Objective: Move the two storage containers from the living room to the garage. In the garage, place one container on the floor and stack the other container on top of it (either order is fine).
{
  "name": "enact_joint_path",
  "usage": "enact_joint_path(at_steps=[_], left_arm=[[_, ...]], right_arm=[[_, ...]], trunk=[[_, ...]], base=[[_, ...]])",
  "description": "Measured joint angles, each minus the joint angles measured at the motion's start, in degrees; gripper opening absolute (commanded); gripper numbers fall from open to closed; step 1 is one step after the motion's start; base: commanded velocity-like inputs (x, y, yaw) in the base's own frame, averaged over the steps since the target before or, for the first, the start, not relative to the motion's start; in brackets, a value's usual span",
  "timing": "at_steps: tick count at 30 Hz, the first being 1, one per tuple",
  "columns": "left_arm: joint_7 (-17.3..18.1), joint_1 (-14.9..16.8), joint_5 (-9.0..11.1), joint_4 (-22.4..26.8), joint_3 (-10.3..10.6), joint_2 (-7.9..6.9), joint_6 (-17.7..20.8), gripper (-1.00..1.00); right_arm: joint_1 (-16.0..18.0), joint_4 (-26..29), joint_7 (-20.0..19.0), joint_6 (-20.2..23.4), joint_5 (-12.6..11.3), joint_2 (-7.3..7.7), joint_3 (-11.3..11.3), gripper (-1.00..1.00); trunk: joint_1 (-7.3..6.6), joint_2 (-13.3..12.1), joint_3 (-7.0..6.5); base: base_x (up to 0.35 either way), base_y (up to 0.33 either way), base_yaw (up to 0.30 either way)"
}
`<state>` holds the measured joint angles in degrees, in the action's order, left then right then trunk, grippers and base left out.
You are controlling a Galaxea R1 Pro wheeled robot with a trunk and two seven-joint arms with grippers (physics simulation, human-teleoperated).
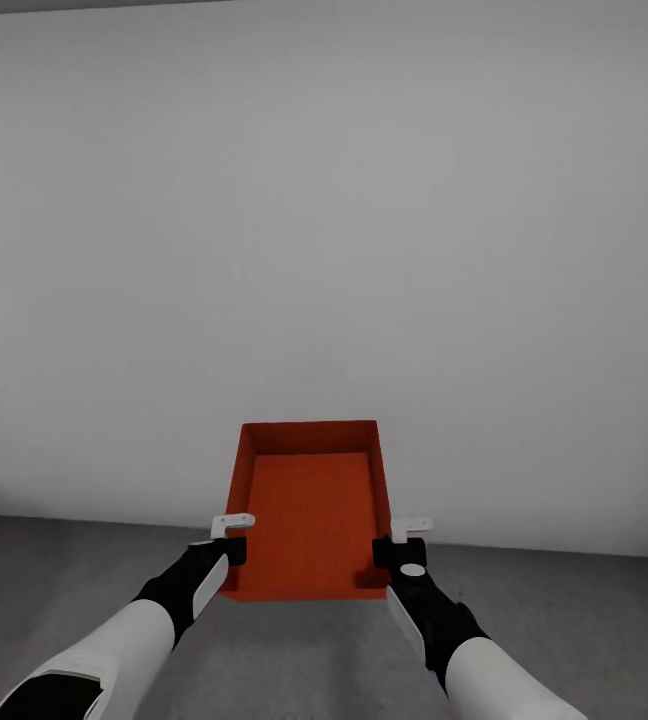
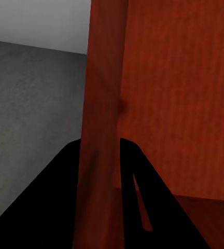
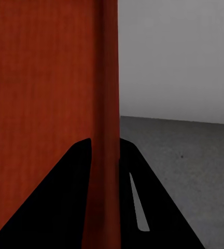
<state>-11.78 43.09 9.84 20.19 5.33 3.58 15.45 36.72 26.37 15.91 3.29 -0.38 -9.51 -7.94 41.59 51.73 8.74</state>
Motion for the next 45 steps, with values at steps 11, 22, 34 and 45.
enact_joint_path(at_steps=[11,22,34,45], left_arm=[[-0.04,0.0,0.01,0.0,0.02,0.02,-0.01,-1.0],[0.06,0.01,-0.01,-0.02,-0.04,-0.04,0.12,-1.0],[0.06,0.0,-0.01,0.01,-0.05,-0.04,0.08,-1.0],[0.05,0.0,-0.01,0.0,-0.07,-0.04,0.07,-1.0]], right_arm=[[0.0,0.0,0.0,-0.01,-0.03,0.02,-0.02,-1.0],[-0.01,0.01,0.01,0.12,0.03,-0.05,0.04,-1.0],[0.0,0.01,-0.06,0.08,0.13,-0.05,0.11,-1.0],[0.01,0.01,-0.07,0.08,0.14,-0.05,0.11,-1.0]], trunk=[[0.0,0.0,1.01],[0.0,0.0,1.99],[0.0,0.01,2.75],[0.0,0.01,2.78]], base=[[0.0,0.0,0.0],[0.0,0.0,-0.091],[0.0,0.0,-0.146],[0.0,0.0,-0.004]])
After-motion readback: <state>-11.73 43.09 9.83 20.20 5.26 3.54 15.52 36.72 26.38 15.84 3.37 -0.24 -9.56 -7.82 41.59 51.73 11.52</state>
